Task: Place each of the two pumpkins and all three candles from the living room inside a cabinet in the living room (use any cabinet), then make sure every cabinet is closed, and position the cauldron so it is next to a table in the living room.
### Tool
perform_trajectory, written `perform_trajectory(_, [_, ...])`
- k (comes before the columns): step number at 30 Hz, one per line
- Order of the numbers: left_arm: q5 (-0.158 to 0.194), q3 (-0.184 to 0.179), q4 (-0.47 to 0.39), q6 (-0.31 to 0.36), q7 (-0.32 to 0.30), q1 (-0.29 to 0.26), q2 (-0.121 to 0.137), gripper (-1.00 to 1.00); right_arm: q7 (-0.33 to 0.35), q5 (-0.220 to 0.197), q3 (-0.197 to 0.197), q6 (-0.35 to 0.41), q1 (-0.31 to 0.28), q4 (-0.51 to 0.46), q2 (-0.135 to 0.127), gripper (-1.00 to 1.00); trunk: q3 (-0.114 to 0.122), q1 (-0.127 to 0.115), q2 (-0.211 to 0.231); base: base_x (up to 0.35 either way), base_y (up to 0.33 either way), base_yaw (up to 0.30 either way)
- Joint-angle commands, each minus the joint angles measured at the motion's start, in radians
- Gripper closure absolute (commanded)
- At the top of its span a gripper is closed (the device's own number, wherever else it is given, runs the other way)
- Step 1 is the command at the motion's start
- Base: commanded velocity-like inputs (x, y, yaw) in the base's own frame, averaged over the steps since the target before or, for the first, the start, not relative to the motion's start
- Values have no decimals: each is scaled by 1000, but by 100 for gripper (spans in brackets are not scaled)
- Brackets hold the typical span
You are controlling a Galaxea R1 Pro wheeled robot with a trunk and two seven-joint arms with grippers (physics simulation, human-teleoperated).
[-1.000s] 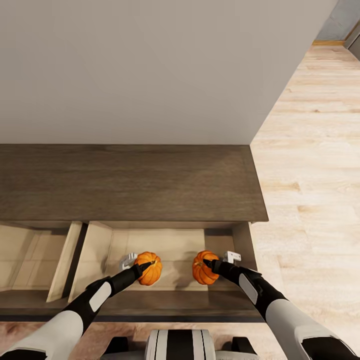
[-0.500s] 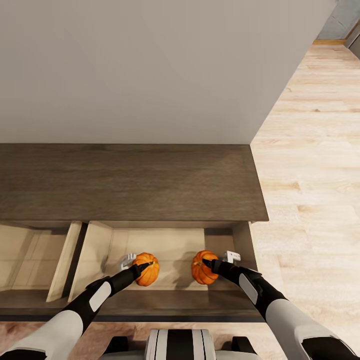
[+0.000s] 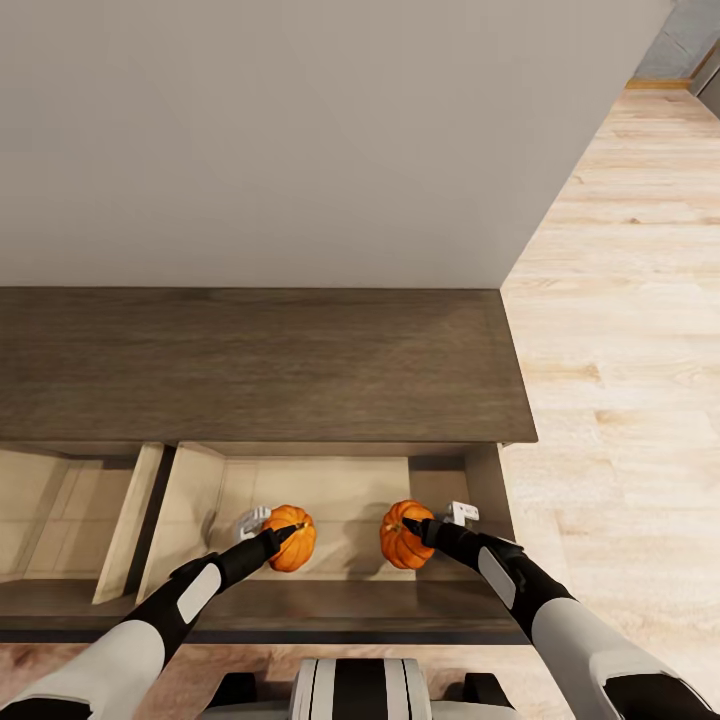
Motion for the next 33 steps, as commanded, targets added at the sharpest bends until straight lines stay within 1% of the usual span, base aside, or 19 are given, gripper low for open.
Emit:
perform_trajectory(1, [1,-1,33,0,0,1,0,100,-1,0,0,0,0,0,0,100,0,0,0,0,0,0])
perform_trajectory(5, [1,-1,29,0,0,1,0,100,-3,0,0,0,0,1,0,100,0,0,0,0,0,0])
perform_trajectory(6, [1,-1,29,0,0,1,0,100,-6,0,0,0,0,1,0,-100,0,0,0,0,0,0])
perform_trajectory(15, [1,-1,27,-1,-2,1,1,100,-9,2,0,0,0,1,0,-100,0,0,0,0,0,0])
perform_trajectory(21, [1,-1,28,-26,-3,1,1,100,-10,2,0,0,-1,-1,-1,-100,0,0,0,0,0,0])
perform_trajectory(26, [1,-1,28,-29,-3,1,1,100,-10,2,0,0,-3,-1,-1,-100,0,0,0,0,0,0])
perform_trajectory(29, [1,-1,31,-28,-3,1,3,100,-10,2,0,0,-3,-10,-2,-100,0,0,0,0,0,0])
perform_trajectory(33, [3,-1,43,-27,0,0,14,100,-4,1,0,1,-3,-31,-2,-100,0,0,0,0,0,0])
